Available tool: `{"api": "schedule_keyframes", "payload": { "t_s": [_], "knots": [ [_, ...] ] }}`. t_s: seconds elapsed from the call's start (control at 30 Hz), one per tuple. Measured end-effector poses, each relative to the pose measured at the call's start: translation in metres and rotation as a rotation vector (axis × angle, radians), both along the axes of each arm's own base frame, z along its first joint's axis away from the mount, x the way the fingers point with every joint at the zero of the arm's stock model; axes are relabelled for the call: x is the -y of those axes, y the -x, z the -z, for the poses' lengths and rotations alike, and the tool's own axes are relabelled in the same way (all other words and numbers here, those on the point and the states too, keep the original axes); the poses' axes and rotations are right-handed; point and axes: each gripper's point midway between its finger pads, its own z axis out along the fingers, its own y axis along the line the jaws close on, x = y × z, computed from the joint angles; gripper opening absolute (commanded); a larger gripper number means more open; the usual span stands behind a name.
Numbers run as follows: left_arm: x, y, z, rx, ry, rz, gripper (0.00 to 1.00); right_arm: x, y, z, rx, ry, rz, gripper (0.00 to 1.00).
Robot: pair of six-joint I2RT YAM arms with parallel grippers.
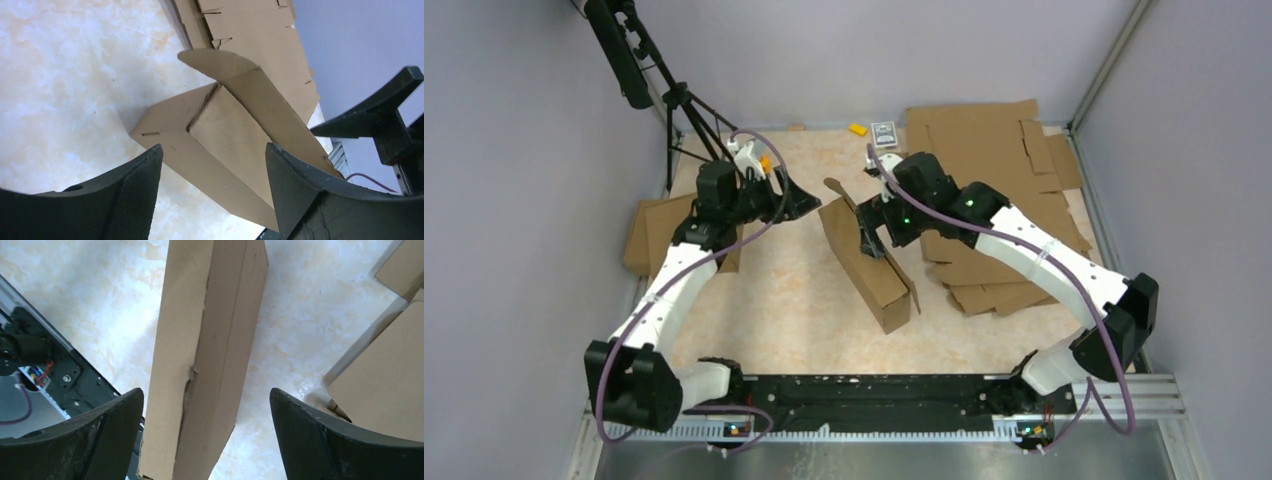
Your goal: Fold the paper box
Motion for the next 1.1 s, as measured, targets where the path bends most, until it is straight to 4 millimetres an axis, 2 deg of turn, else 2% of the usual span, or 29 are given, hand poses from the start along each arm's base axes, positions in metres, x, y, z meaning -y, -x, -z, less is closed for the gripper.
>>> {"api": "schedule_keyframes", "payload": {
  "t_s": [0.13,0.23,0.37,0.47,0.57,0.7,0.83,0.93,1.0,1.1],
  "knots": [
    [0.001,-0.018,0.011,0.050,-0.024,0.066,0.81,-0.006,0.008,0.006,0.012,0.090,-0.014,0.97],
    [-0.006,-0.036,0.015,0.090,-0.032,0.079,0.83,-0.008,0.015,0.015,0.005,0.147,-0.022,0.97],
    [-0.016,-0.056,0.007,0.163,-0.026,0.077,0.83,-0.004,0.026,0.024,-0.005,0.210,-0.028,0.98],
    [-0.016,-0.071,-0.005,0.219,-0.002,0.094,0.77,-0.002,0.034,0.026,-0.009,0.241,-0.030,0.98],
    [-0.014,-0.076,-0.010,0.207,0.012,0.096,0.76,0.001,0.037,0.027,-0.010,0.255,-0.024,0.98],
    [0.001,-0.063,-0.015,0.165,-0.012,0.085,0.77,0.007,0.039,0.019,-0.002,0.246,-0.007,0.98],
    [0.023,-0.022,-0.026,0.190,-0.031,0.114,0.82,0.017,0.049,0.000,0.017,0.186,0.000,0.98],
    [0.025,0.000,-0.037,0.240,-0.055,0.123,0.82,0.029,0.062,-0.009,0.009,0.146,0.011,0.97],
    [0.021,0.002,-0.044,0.285,-0.076,0.117,0.81,0.037,0.069,-0.015,-0.001,0.127,0.033,0.92],
    [0.020,0.002,-0.045,0.332,-0.115,0.138,0.82,0.046,0.078,-0.021,-0.027,0.097,0.072,0.74]
  ]
}}
